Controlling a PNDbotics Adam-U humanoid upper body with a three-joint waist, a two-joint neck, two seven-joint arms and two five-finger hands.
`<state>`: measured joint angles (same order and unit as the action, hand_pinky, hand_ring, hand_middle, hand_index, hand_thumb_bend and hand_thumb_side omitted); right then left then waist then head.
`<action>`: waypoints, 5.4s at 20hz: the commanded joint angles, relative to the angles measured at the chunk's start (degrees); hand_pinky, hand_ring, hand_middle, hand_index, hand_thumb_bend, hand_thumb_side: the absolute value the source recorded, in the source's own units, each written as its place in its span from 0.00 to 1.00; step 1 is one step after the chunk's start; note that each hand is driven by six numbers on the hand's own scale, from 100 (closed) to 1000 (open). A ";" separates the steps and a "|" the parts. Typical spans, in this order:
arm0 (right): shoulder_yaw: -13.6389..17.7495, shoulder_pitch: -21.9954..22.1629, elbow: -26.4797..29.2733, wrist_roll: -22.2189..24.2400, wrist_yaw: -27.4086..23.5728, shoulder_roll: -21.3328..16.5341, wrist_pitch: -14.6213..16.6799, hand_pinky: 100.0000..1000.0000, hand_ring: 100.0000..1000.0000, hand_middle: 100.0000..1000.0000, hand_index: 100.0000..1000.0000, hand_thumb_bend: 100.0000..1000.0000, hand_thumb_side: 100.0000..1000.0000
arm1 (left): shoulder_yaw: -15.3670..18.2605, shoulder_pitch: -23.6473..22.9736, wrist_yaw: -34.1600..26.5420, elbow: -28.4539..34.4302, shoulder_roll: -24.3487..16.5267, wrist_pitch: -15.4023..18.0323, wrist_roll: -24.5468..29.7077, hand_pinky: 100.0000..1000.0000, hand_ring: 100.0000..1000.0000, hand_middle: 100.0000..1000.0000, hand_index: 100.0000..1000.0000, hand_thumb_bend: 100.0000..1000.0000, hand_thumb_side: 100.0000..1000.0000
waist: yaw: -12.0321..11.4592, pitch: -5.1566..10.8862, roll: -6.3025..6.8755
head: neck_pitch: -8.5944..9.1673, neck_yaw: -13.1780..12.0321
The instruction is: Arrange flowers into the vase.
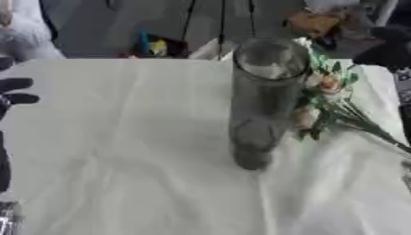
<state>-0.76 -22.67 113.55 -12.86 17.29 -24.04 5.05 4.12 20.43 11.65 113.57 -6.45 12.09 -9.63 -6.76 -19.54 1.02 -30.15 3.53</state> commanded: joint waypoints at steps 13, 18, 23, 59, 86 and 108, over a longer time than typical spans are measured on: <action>0.59 -0.48 1.04 -0.29 -0.05 -1.30 -0.45 0.70 0.62 0.52 0.83 0.00 1.00 | 0.66 0.30 -0.14 1.03 -0.41 0.00 -0.01 0.55 0.62 0.72 0.86 0.00 1.00 | 0.16 0.26 0.12 | 1.12 0.16; 0.94 -0.99 1.04 -0.41 1.61 -4.16 -2.57 0.71 0.65 0.54 0.83 0.00 1.00 | 0.66 0.24 -0.21 1.03 -0.48 -0.06 0.03 0.55 0.62 0.72 0.86 0.00 1.00 | 0.35 0.43 0.10 | 0.77 0.69; 0.62 -2.55 1.04 2.44 6.44 -10.94 -6.95 0.74 0.71 0.60 0.83 0.18 1.00 | 0.59 0.06 -0.28 1.03 -0.78 -0.11 0.14 0.55 0.63 0.72 0.86 0.00 1.00 | 0.56 0.96 0.03 | 0.22 1.48; -4.62 -7.11 -12.17 41.37 8.60 -30.04 -24.37 0.77 0.83 0.82 0.97 0.69 0.65 | -0.13 -0.25 -1.05 1.03 -1.16 -0.38 1.61 0.55 0.63 0.72 0.85 0.00 1.00 | -0.51 1.89 -0.20 | 0.27 3.22; -5.46 -9.77 -27.55 35.91 14.91 -26.67 -24.09 0.77 0.79 0.76 0.91 0.55 0.42 | -0.49 -0.63 -0.99 1.03 -0.47 -0.68 2.49 0.54 0.62 0.71 0.85 0.00 1.00 | -1.28 0.87 -0.06 | 1.14 4.41; -6.12 -10.82 -33.44 27.57 15.87 -24.59 -20.27 0.72 0.73 0.68 0.87 0.45 0.36 | -0.71 -0.70 -1.00 1.03 0.05 -0.86 2.93 0.54 0.60 0.70 0.85 0.00 1.00 | -1.38 0.06 0.04 | 1.47 4.95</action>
<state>-7.19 -32.79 79.87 15.12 32.60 -47.33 -15.45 3.94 19.42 10.61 113.56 -5.98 11.22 -6.95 -8.18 -19.59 1.02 -29.17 8.29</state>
